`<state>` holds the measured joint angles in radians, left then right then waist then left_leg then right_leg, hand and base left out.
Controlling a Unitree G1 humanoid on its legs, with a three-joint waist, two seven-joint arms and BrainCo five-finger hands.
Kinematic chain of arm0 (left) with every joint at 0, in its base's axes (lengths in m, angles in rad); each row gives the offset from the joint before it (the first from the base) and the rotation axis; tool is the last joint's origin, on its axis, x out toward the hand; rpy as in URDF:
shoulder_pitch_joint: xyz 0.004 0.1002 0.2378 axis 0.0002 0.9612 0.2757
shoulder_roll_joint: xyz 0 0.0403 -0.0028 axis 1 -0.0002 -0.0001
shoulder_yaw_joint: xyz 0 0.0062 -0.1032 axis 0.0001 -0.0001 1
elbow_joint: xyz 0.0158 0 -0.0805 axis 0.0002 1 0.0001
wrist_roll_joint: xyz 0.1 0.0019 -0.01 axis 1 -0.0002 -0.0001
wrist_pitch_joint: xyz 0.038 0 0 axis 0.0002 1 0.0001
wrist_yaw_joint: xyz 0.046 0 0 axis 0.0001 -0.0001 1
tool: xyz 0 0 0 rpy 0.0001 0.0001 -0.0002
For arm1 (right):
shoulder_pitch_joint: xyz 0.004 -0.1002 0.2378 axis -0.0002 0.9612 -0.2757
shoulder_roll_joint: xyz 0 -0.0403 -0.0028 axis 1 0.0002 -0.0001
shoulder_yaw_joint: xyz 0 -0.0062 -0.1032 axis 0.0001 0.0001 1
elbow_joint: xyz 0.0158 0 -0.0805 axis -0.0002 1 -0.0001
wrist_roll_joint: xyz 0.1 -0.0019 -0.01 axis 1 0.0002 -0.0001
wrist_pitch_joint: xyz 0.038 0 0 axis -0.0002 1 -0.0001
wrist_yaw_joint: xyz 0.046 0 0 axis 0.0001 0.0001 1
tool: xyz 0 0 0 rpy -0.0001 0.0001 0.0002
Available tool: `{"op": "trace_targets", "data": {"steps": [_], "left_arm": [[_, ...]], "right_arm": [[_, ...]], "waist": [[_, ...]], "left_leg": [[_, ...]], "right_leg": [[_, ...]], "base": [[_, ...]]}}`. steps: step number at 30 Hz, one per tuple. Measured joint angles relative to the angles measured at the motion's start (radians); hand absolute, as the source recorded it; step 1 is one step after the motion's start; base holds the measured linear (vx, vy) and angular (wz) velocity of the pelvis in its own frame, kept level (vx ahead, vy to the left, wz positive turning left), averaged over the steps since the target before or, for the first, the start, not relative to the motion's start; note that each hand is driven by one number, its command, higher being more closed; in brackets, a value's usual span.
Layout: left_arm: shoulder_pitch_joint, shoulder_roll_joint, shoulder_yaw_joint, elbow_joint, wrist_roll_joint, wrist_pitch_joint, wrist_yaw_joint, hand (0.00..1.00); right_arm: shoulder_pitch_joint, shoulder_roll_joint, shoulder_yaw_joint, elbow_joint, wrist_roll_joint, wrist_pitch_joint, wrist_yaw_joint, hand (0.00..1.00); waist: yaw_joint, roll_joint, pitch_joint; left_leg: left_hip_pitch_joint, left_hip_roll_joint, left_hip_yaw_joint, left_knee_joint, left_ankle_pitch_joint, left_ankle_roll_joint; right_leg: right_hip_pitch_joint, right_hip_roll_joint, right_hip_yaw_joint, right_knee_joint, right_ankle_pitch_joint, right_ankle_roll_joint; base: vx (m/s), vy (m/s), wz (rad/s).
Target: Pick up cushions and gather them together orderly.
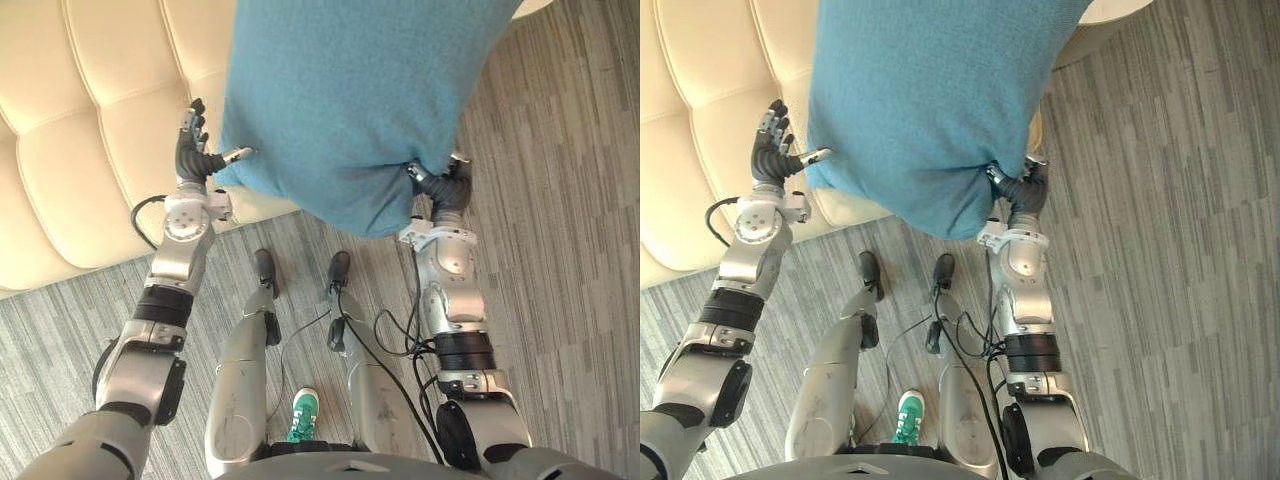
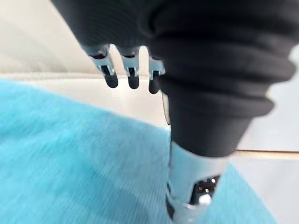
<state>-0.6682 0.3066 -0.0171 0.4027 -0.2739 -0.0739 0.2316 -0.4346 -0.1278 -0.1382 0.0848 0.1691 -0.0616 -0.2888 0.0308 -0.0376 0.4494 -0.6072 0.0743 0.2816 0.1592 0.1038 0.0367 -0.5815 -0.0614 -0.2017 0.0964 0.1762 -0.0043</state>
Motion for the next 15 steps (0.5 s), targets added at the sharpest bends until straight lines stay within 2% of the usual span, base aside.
{"op": "trace_targets", "data": {"steps": [9,15], "left_arm": [[0.048,0.032,0.045,0.003,-0.019,-0.015,-0.042,0.0],[0.051,0.047,0.059,0.025,-0.016,-0.015,-0.043,0.0]], "right_arm": [[0.007,-0.005,-0.042,0.001,0.0,0.0,0.003,1.0],[-0.002,-0.015,-0.083,0.002,0.0,0.001,0.005,1.0]], "waist": [[0.007,0.0,0.0],[0.012,0.0,0.0]], "left_leg": [[0.012,0.0,-0.009,0.001,-0.005,-0.006],[0.012,0.0,-0.009,0.0,-0.006,-0.006]], "right_leg": [[0.004,-0.001,-0.005,0.034,-0.026,-0.003],[0.004,-0.002,-0.007,0.035,-0.029,-0.002]], "base": [[0.01,0.004,0.03],[0.02,0.006,0.0]]}}
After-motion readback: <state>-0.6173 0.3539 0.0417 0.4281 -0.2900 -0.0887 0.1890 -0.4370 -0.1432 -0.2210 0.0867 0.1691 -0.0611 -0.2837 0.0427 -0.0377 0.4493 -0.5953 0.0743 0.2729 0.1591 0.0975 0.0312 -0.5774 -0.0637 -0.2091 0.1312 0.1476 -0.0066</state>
